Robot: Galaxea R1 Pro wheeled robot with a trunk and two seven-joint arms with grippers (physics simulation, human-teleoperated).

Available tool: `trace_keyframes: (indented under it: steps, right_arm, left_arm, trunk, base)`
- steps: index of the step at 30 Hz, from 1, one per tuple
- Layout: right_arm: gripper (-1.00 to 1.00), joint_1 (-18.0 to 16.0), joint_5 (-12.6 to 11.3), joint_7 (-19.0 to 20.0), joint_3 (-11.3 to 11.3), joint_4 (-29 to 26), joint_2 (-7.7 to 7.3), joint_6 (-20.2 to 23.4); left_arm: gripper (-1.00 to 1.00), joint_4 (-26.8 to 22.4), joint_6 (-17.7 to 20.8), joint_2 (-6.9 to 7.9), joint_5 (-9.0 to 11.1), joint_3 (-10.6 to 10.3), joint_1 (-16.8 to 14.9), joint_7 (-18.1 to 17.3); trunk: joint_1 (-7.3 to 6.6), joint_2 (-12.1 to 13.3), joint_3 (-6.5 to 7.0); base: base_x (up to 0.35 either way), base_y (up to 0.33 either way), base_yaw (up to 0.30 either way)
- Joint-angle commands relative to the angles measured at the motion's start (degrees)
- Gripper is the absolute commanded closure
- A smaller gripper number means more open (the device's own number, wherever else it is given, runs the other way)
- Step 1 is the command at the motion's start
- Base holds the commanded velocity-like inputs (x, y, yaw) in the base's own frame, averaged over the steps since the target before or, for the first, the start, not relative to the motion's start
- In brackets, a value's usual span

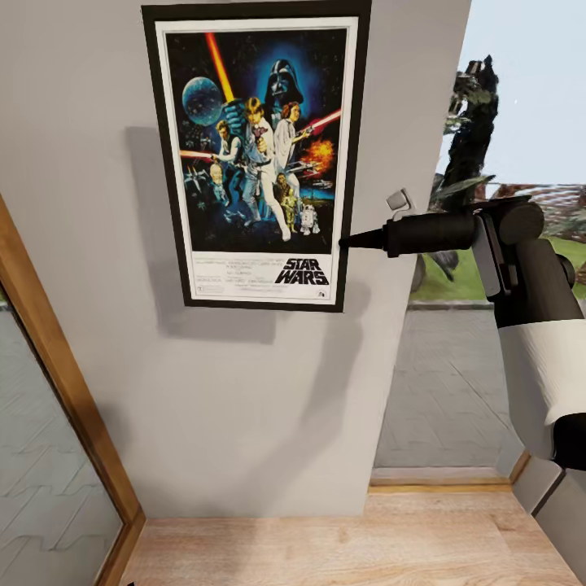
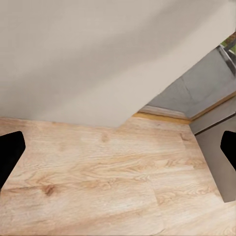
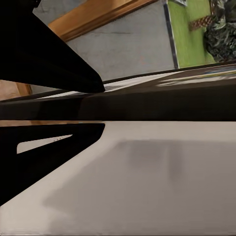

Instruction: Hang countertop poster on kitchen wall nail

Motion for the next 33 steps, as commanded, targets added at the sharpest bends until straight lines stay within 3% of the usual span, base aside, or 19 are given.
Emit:
trace_keyframes:
  steps: [1, 20, 33]
  right_arm:
    - [1.00, -0.1, -0.5, -0.2, 0.1, 0.0, -0.06, 0.6]
    - [1.00, -0.1, -0.5, -0.2, 0.1, 0.0, -0.06, 0.6]
    - [1.00, 0.0, -0.5, -0.2, 0.0, 0.0, -0.11, 0.6]
  left_arm:
    - [-1.00, 0.0, -0.3, 0.01, 0.5, -0.5, -0.1, -0.1]
    - [-1.00, 0.0, -0.3, 0.06, 0.5, -0.5, -0.1, -0.1]
    - [-1.00, 0.0, -0.3, 0.06, 0.5, -0.5, -0.1, -0.1]
  trunk:
    - [0.07, -0.1, -0.14]
    - [0.07, -0.1, -0.14]
    - [0.07, -0.1, -0.14]
  base:
    - [0.263, 0.000, 0.000]
    - [0.146, 0.000, 0.000]
    - [0.025, 0.000, 0.000]
